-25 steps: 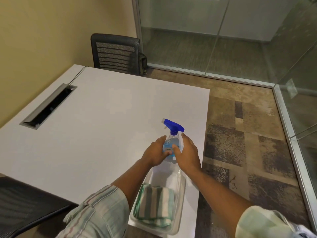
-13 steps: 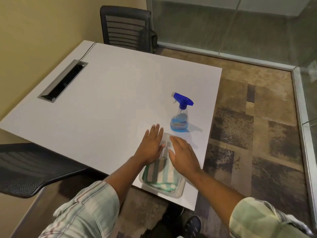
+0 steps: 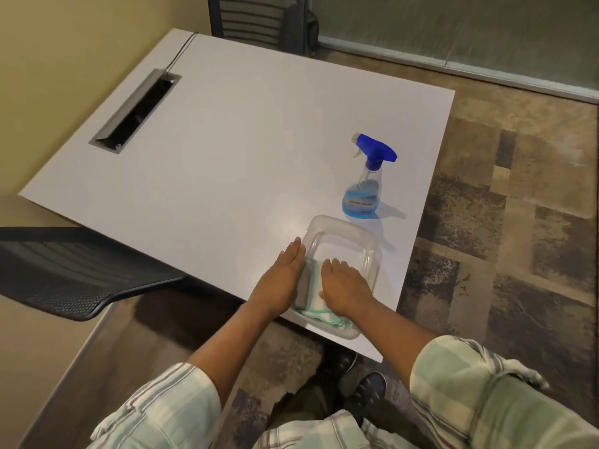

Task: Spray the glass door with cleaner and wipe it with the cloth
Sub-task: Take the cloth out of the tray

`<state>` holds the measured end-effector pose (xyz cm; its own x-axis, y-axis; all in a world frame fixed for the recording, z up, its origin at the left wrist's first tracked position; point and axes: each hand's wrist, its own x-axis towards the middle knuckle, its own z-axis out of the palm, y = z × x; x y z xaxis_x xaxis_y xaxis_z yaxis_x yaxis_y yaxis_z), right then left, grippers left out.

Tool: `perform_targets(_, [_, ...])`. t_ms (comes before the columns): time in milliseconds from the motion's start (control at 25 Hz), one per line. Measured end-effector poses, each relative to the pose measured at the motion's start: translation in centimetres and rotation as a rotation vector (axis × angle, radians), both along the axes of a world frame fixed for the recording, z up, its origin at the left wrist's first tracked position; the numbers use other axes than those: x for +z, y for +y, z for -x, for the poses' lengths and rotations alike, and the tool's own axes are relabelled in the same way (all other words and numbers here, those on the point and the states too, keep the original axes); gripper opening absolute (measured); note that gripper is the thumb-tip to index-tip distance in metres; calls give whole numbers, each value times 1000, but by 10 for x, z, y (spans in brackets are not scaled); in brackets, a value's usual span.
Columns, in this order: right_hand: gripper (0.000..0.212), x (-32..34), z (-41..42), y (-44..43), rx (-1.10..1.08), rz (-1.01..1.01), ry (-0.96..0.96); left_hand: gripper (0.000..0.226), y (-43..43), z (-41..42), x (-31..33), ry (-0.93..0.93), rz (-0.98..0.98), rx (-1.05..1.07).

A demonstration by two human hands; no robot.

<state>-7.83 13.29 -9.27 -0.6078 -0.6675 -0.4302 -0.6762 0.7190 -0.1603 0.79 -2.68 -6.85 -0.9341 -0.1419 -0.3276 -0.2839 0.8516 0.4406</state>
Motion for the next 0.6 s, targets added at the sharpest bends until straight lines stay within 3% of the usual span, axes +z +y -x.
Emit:
perform_targets(200, [76, -5, 2, -5, -22, -76, 33, 68, 3, -8, -12, -9, 169, -81])
perform_targets(400, [41, 6, 14, -6, -61, 8, -11, 71, 2, -16, -19, -6, 254, -115])
perform_targets(600, [21, 27, 15, 4, -255, 204, -213, 82, 1, -16, -20, 6, 249, -120])
